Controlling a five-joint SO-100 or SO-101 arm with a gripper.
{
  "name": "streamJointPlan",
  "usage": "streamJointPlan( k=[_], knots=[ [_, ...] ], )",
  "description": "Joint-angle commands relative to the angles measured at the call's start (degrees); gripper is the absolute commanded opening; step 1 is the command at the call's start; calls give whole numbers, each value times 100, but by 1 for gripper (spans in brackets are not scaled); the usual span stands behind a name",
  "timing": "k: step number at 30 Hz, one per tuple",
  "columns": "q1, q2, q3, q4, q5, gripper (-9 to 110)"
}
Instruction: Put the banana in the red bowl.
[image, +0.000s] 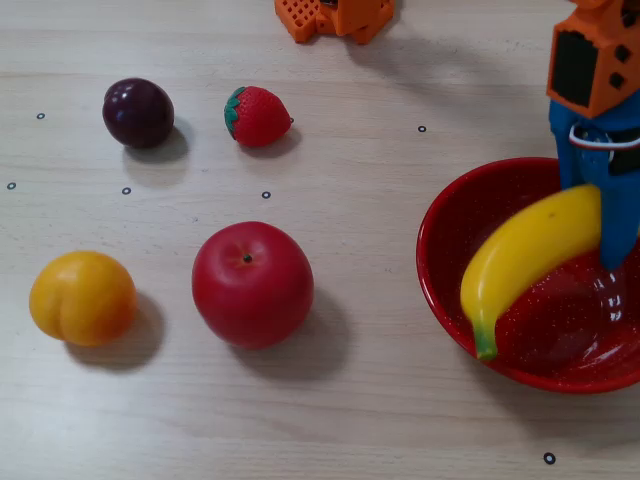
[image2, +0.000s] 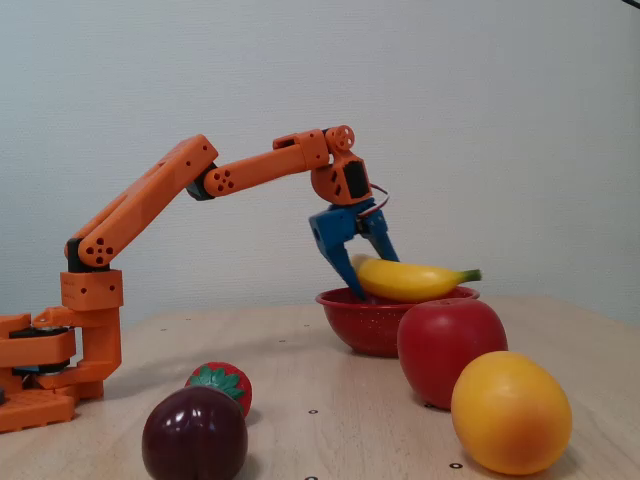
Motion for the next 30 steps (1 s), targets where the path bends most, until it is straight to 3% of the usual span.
streamJointPlan(
  k=[1, 11, 16, 20, 22, 23, 30],
  knots=[
    [-272, 343, -545, -334, 70, 1],
    [-501, 686, -193, -510, -18, 47],
    [-580, 1248, 105, -536, -176, 50],
    [-677, 1863, 396, -580, -281, 39],
    [-738, 2303, 615, -712, -448, 18],
    [-791, 2505, 721, -844, -615, 0],
    [-1028, 3955, 1652, -773, -923, 0]
  ],
)
